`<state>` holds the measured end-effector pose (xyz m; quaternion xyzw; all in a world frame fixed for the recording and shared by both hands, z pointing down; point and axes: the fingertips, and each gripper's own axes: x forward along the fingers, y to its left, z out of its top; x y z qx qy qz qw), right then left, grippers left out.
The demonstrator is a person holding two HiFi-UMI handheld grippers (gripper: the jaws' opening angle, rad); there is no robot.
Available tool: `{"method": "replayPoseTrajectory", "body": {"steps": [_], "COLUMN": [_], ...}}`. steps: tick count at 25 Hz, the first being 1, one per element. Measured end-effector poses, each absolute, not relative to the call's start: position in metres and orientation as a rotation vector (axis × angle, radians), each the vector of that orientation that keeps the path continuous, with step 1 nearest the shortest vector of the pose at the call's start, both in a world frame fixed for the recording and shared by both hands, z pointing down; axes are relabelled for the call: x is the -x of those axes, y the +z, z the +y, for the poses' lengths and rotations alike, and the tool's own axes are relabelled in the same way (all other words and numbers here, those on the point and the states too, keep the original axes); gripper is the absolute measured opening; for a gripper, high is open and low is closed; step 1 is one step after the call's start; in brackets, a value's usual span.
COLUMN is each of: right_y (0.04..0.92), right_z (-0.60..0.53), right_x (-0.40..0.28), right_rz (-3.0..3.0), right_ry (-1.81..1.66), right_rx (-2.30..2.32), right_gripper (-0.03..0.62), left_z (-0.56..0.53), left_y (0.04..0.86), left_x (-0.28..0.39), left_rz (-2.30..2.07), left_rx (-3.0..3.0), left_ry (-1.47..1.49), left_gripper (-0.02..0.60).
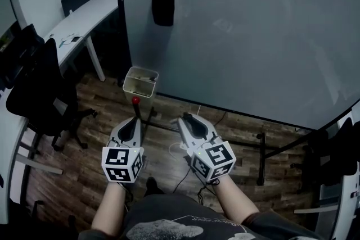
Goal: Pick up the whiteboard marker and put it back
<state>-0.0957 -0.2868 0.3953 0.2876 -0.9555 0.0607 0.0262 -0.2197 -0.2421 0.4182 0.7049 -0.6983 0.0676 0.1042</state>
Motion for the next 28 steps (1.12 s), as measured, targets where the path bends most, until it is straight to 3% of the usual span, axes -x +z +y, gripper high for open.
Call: {"method": "replayPoseTrajectory", "body": {"steps": [28], "right_y": [0.371], "right_z": [-0.359], "right_x": [0.227], "right_rz": [-3.004], "right_ry": [0.136], "right_rx": [-0.865], "right_gripper": [0.080], "left_z": [-0.315], "left_y": [0.414], "left_x": [0.331], "left_rz": [-2.049], "left_rx": [-2.107], "left_ry": [0.155], "left_gripper": [0.012]}}
